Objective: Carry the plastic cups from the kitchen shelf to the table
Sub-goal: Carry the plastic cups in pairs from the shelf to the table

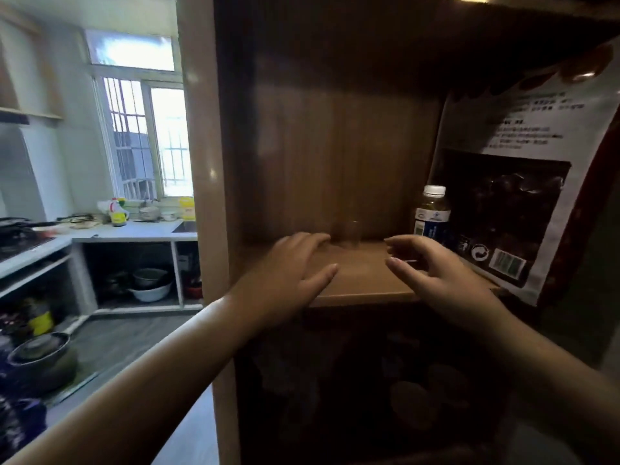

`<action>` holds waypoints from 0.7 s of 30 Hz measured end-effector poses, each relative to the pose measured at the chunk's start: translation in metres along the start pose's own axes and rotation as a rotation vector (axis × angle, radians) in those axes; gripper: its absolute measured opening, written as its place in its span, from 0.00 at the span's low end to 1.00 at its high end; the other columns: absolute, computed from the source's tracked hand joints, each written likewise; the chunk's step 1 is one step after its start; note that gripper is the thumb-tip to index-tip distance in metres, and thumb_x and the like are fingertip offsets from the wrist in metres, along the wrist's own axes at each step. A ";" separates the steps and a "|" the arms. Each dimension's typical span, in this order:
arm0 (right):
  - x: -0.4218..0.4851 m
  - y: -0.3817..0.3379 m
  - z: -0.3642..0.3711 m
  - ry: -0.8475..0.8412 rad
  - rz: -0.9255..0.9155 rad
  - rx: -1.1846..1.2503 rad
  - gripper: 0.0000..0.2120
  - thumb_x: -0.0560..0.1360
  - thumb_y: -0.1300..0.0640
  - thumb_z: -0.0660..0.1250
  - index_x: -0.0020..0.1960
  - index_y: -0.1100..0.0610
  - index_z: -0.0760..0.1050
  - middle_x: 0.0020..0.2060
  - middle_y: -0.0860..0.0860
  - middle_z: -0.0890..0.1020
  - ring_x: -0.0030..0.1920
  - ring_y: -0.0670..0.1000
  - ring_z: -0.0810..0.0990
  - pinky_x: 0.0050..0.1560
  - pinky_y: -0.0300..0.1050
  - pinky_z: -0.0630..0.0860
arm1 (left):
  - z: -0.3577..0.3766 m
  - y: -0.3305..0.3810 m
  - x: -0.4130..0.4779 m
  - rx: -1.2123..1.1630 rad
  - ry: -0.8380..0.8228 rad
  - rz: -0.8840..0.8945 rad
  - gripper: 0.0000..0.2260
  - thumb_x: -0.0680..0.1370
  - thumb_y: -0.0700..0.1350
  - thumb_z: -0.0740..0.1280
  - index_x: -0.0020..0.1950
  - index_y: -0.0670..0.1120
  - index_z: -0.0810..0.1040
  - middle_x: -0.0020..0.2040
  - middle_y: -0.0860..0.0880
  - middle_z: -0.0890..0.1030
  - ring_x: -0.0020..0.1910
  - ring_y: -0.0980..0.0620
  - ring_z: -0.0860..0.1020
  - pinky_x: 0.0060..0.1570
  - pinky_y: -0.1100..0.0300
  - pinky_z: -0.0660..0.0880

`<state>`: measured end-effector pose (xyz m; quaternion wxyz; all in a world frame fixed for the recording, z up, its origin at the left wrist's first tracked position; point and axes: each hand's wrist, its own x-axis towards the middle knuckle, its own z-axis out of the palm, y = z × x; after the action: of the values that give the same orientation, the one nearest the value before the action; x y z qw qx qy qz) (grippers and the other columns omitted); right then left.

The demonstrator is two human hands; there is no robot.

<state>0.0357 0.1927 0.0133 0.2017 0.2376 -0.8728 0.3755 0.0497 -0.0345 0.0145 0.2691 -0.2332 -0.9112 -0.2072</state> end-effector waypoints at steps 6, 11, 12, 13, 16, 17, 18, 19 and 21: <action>0.086 0.042 0.005 -0.021 -0.001 -0.123 0.20 0.75 0.51 0.65 0.65 0.53 0.69 0.60 0.50 0.75 0.56 0.46 0.74 0.53 0.38 0.69 | 0.041 -0.009 0.080 0.087 -0.056 -0.211 0.26 0.77 0.53 0.62 0.73 0.49 0.59 0.72 0.49 0.65 0.70 0.50 0.62 0.66 0.54 0.62; 0.142 0.066 0.023 -0.063 0.013 -0.216 0.22 0.74 0.53 0.66 0.67 0.55 0.67 0.64 0.53 0.73 0.61 0.50 0.73 0.52 0.39 0.68 | 0.061 -0.030 0.119 0.124 -0.052 -0.301 0.24 0.77 0.51 0.63 0.71 0.47 0.63 0.69 0.46 0.68 0.67 0.47 0.66 0.64 0.54 0.64; 0.149 0.069 0.026 -0.069 0.004 -0.224 0.22 0.74 0.53 0.66 0.67 0.55 0.68 0.64 0.53 0.73 0.60 0.50 0.73 0.52 0.39 0.68 | 0.063 -0.033 0.124 0.144 -0.051 -0.300 0.24 0.77 0.51 0.63 0.70 0.47 0.64 0.68 0.45 0.69 0.66 0.46 0.67 0.63 0.54 0.65; 0.155 0.073 0.028 -0.076 -0.005 -0.231 0.22 0.74 0.53 0.66 0.67 0.56 0.68 0.63 0.53 0.74 0.60 0.51 0.73 0.53 0.40 0.68 | 0.065 -0.036 0.127 0.162 -0.055 -0.303 0.23 0.77 0.51 0.63 0.70 0.46 0.64 0.68 0.45 0.70 0.66 0.46 0.67 0.63 0.55 0.65; 0.165 0.083 0.035 -0.078 -0.031 -0.246 0.23 0.74 0.54 0.67 0.67 0.56 0.68 0.63 0.54 0.74 0.61 0.52 0.73 0.56 0.42 0.69 | 0.069 -0.045 0.136 0.198 -0.078 -0.313 0.23 0.77 0.51 0.62 0.71 0.45 0.63 0.69 0.44 0.69 0.67 0.45 0.66 0.64 0.53 0.64; 0.167 0.086 0.036 -0.082 -0.040 -0.245 0.23 0.74 0.54 0.67 0.67 0.56 0.68 0.63 0.54 0.74 0.61 0.52 0.74 0.56 0.42 0.70 | 0.071 -0.048 0.138 0.198 -0.076 -0.317 0.23 0.77 0.51 0.62 0.71 0.45 0.64 0.68 0.44 0.69 0.67 0.46 0.66 0.64 0.53 0.64; 0.169 0.089 0.037 -0.088 -0.049 -0.241 0.23 0.74 0.54 0.67 0.67 0.56 0.68 0.63 0.53 0.74 0.61 0.52 0.74 0.57 0.43 0.71 | 0.072 -0.051 0.139 0.192 -0.072 -0.325 0.23 0.77 0.51 0.62 0.70 0.46 0.64 0.68 0.45 0.70 0.66 0.46 0.67 0.64 0.53 0.64; 0.170 0.091 0.038 -0.096 -0.056 -0.238 0.23 0.74 0.54 0.67 0.67 0.56 0.68 0.63 0.53 0.74 0.60 0.51 0.74 0.58 0.44 0.72 | 0.074 -0.052 0.140 0.182 -0.068 -0.336 0.22 0.77 0.51 0.62 0.70 0.46 0.65 0.68 0.45 0.70 0.66 0.46 0.67 0.64 0.53 0.65; 0.172 0.095 0.037 -0.104 -0.075 -0.244 0.22 0.74 0.54 0.67 0.66 0.56 0.68 0.62 0.53 0.75 0.60 0.51 0.74 0.58 0.45 0.72 | 0.079 -0.054 0.141 0.170 -0.068 -0.342 0.22 0.77 0.50 0.62 0.69 0.46 0.66 0.67 0.45 0.71 0.66 0.47 0.67 0.63 0.54 0.65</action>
<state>-0.1630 0.1772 0.0275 0.1972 0.2629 -0.9119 0.2459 -0.1157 0.0064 0.0230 0.2176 -0.0585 -0.9603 -0.1643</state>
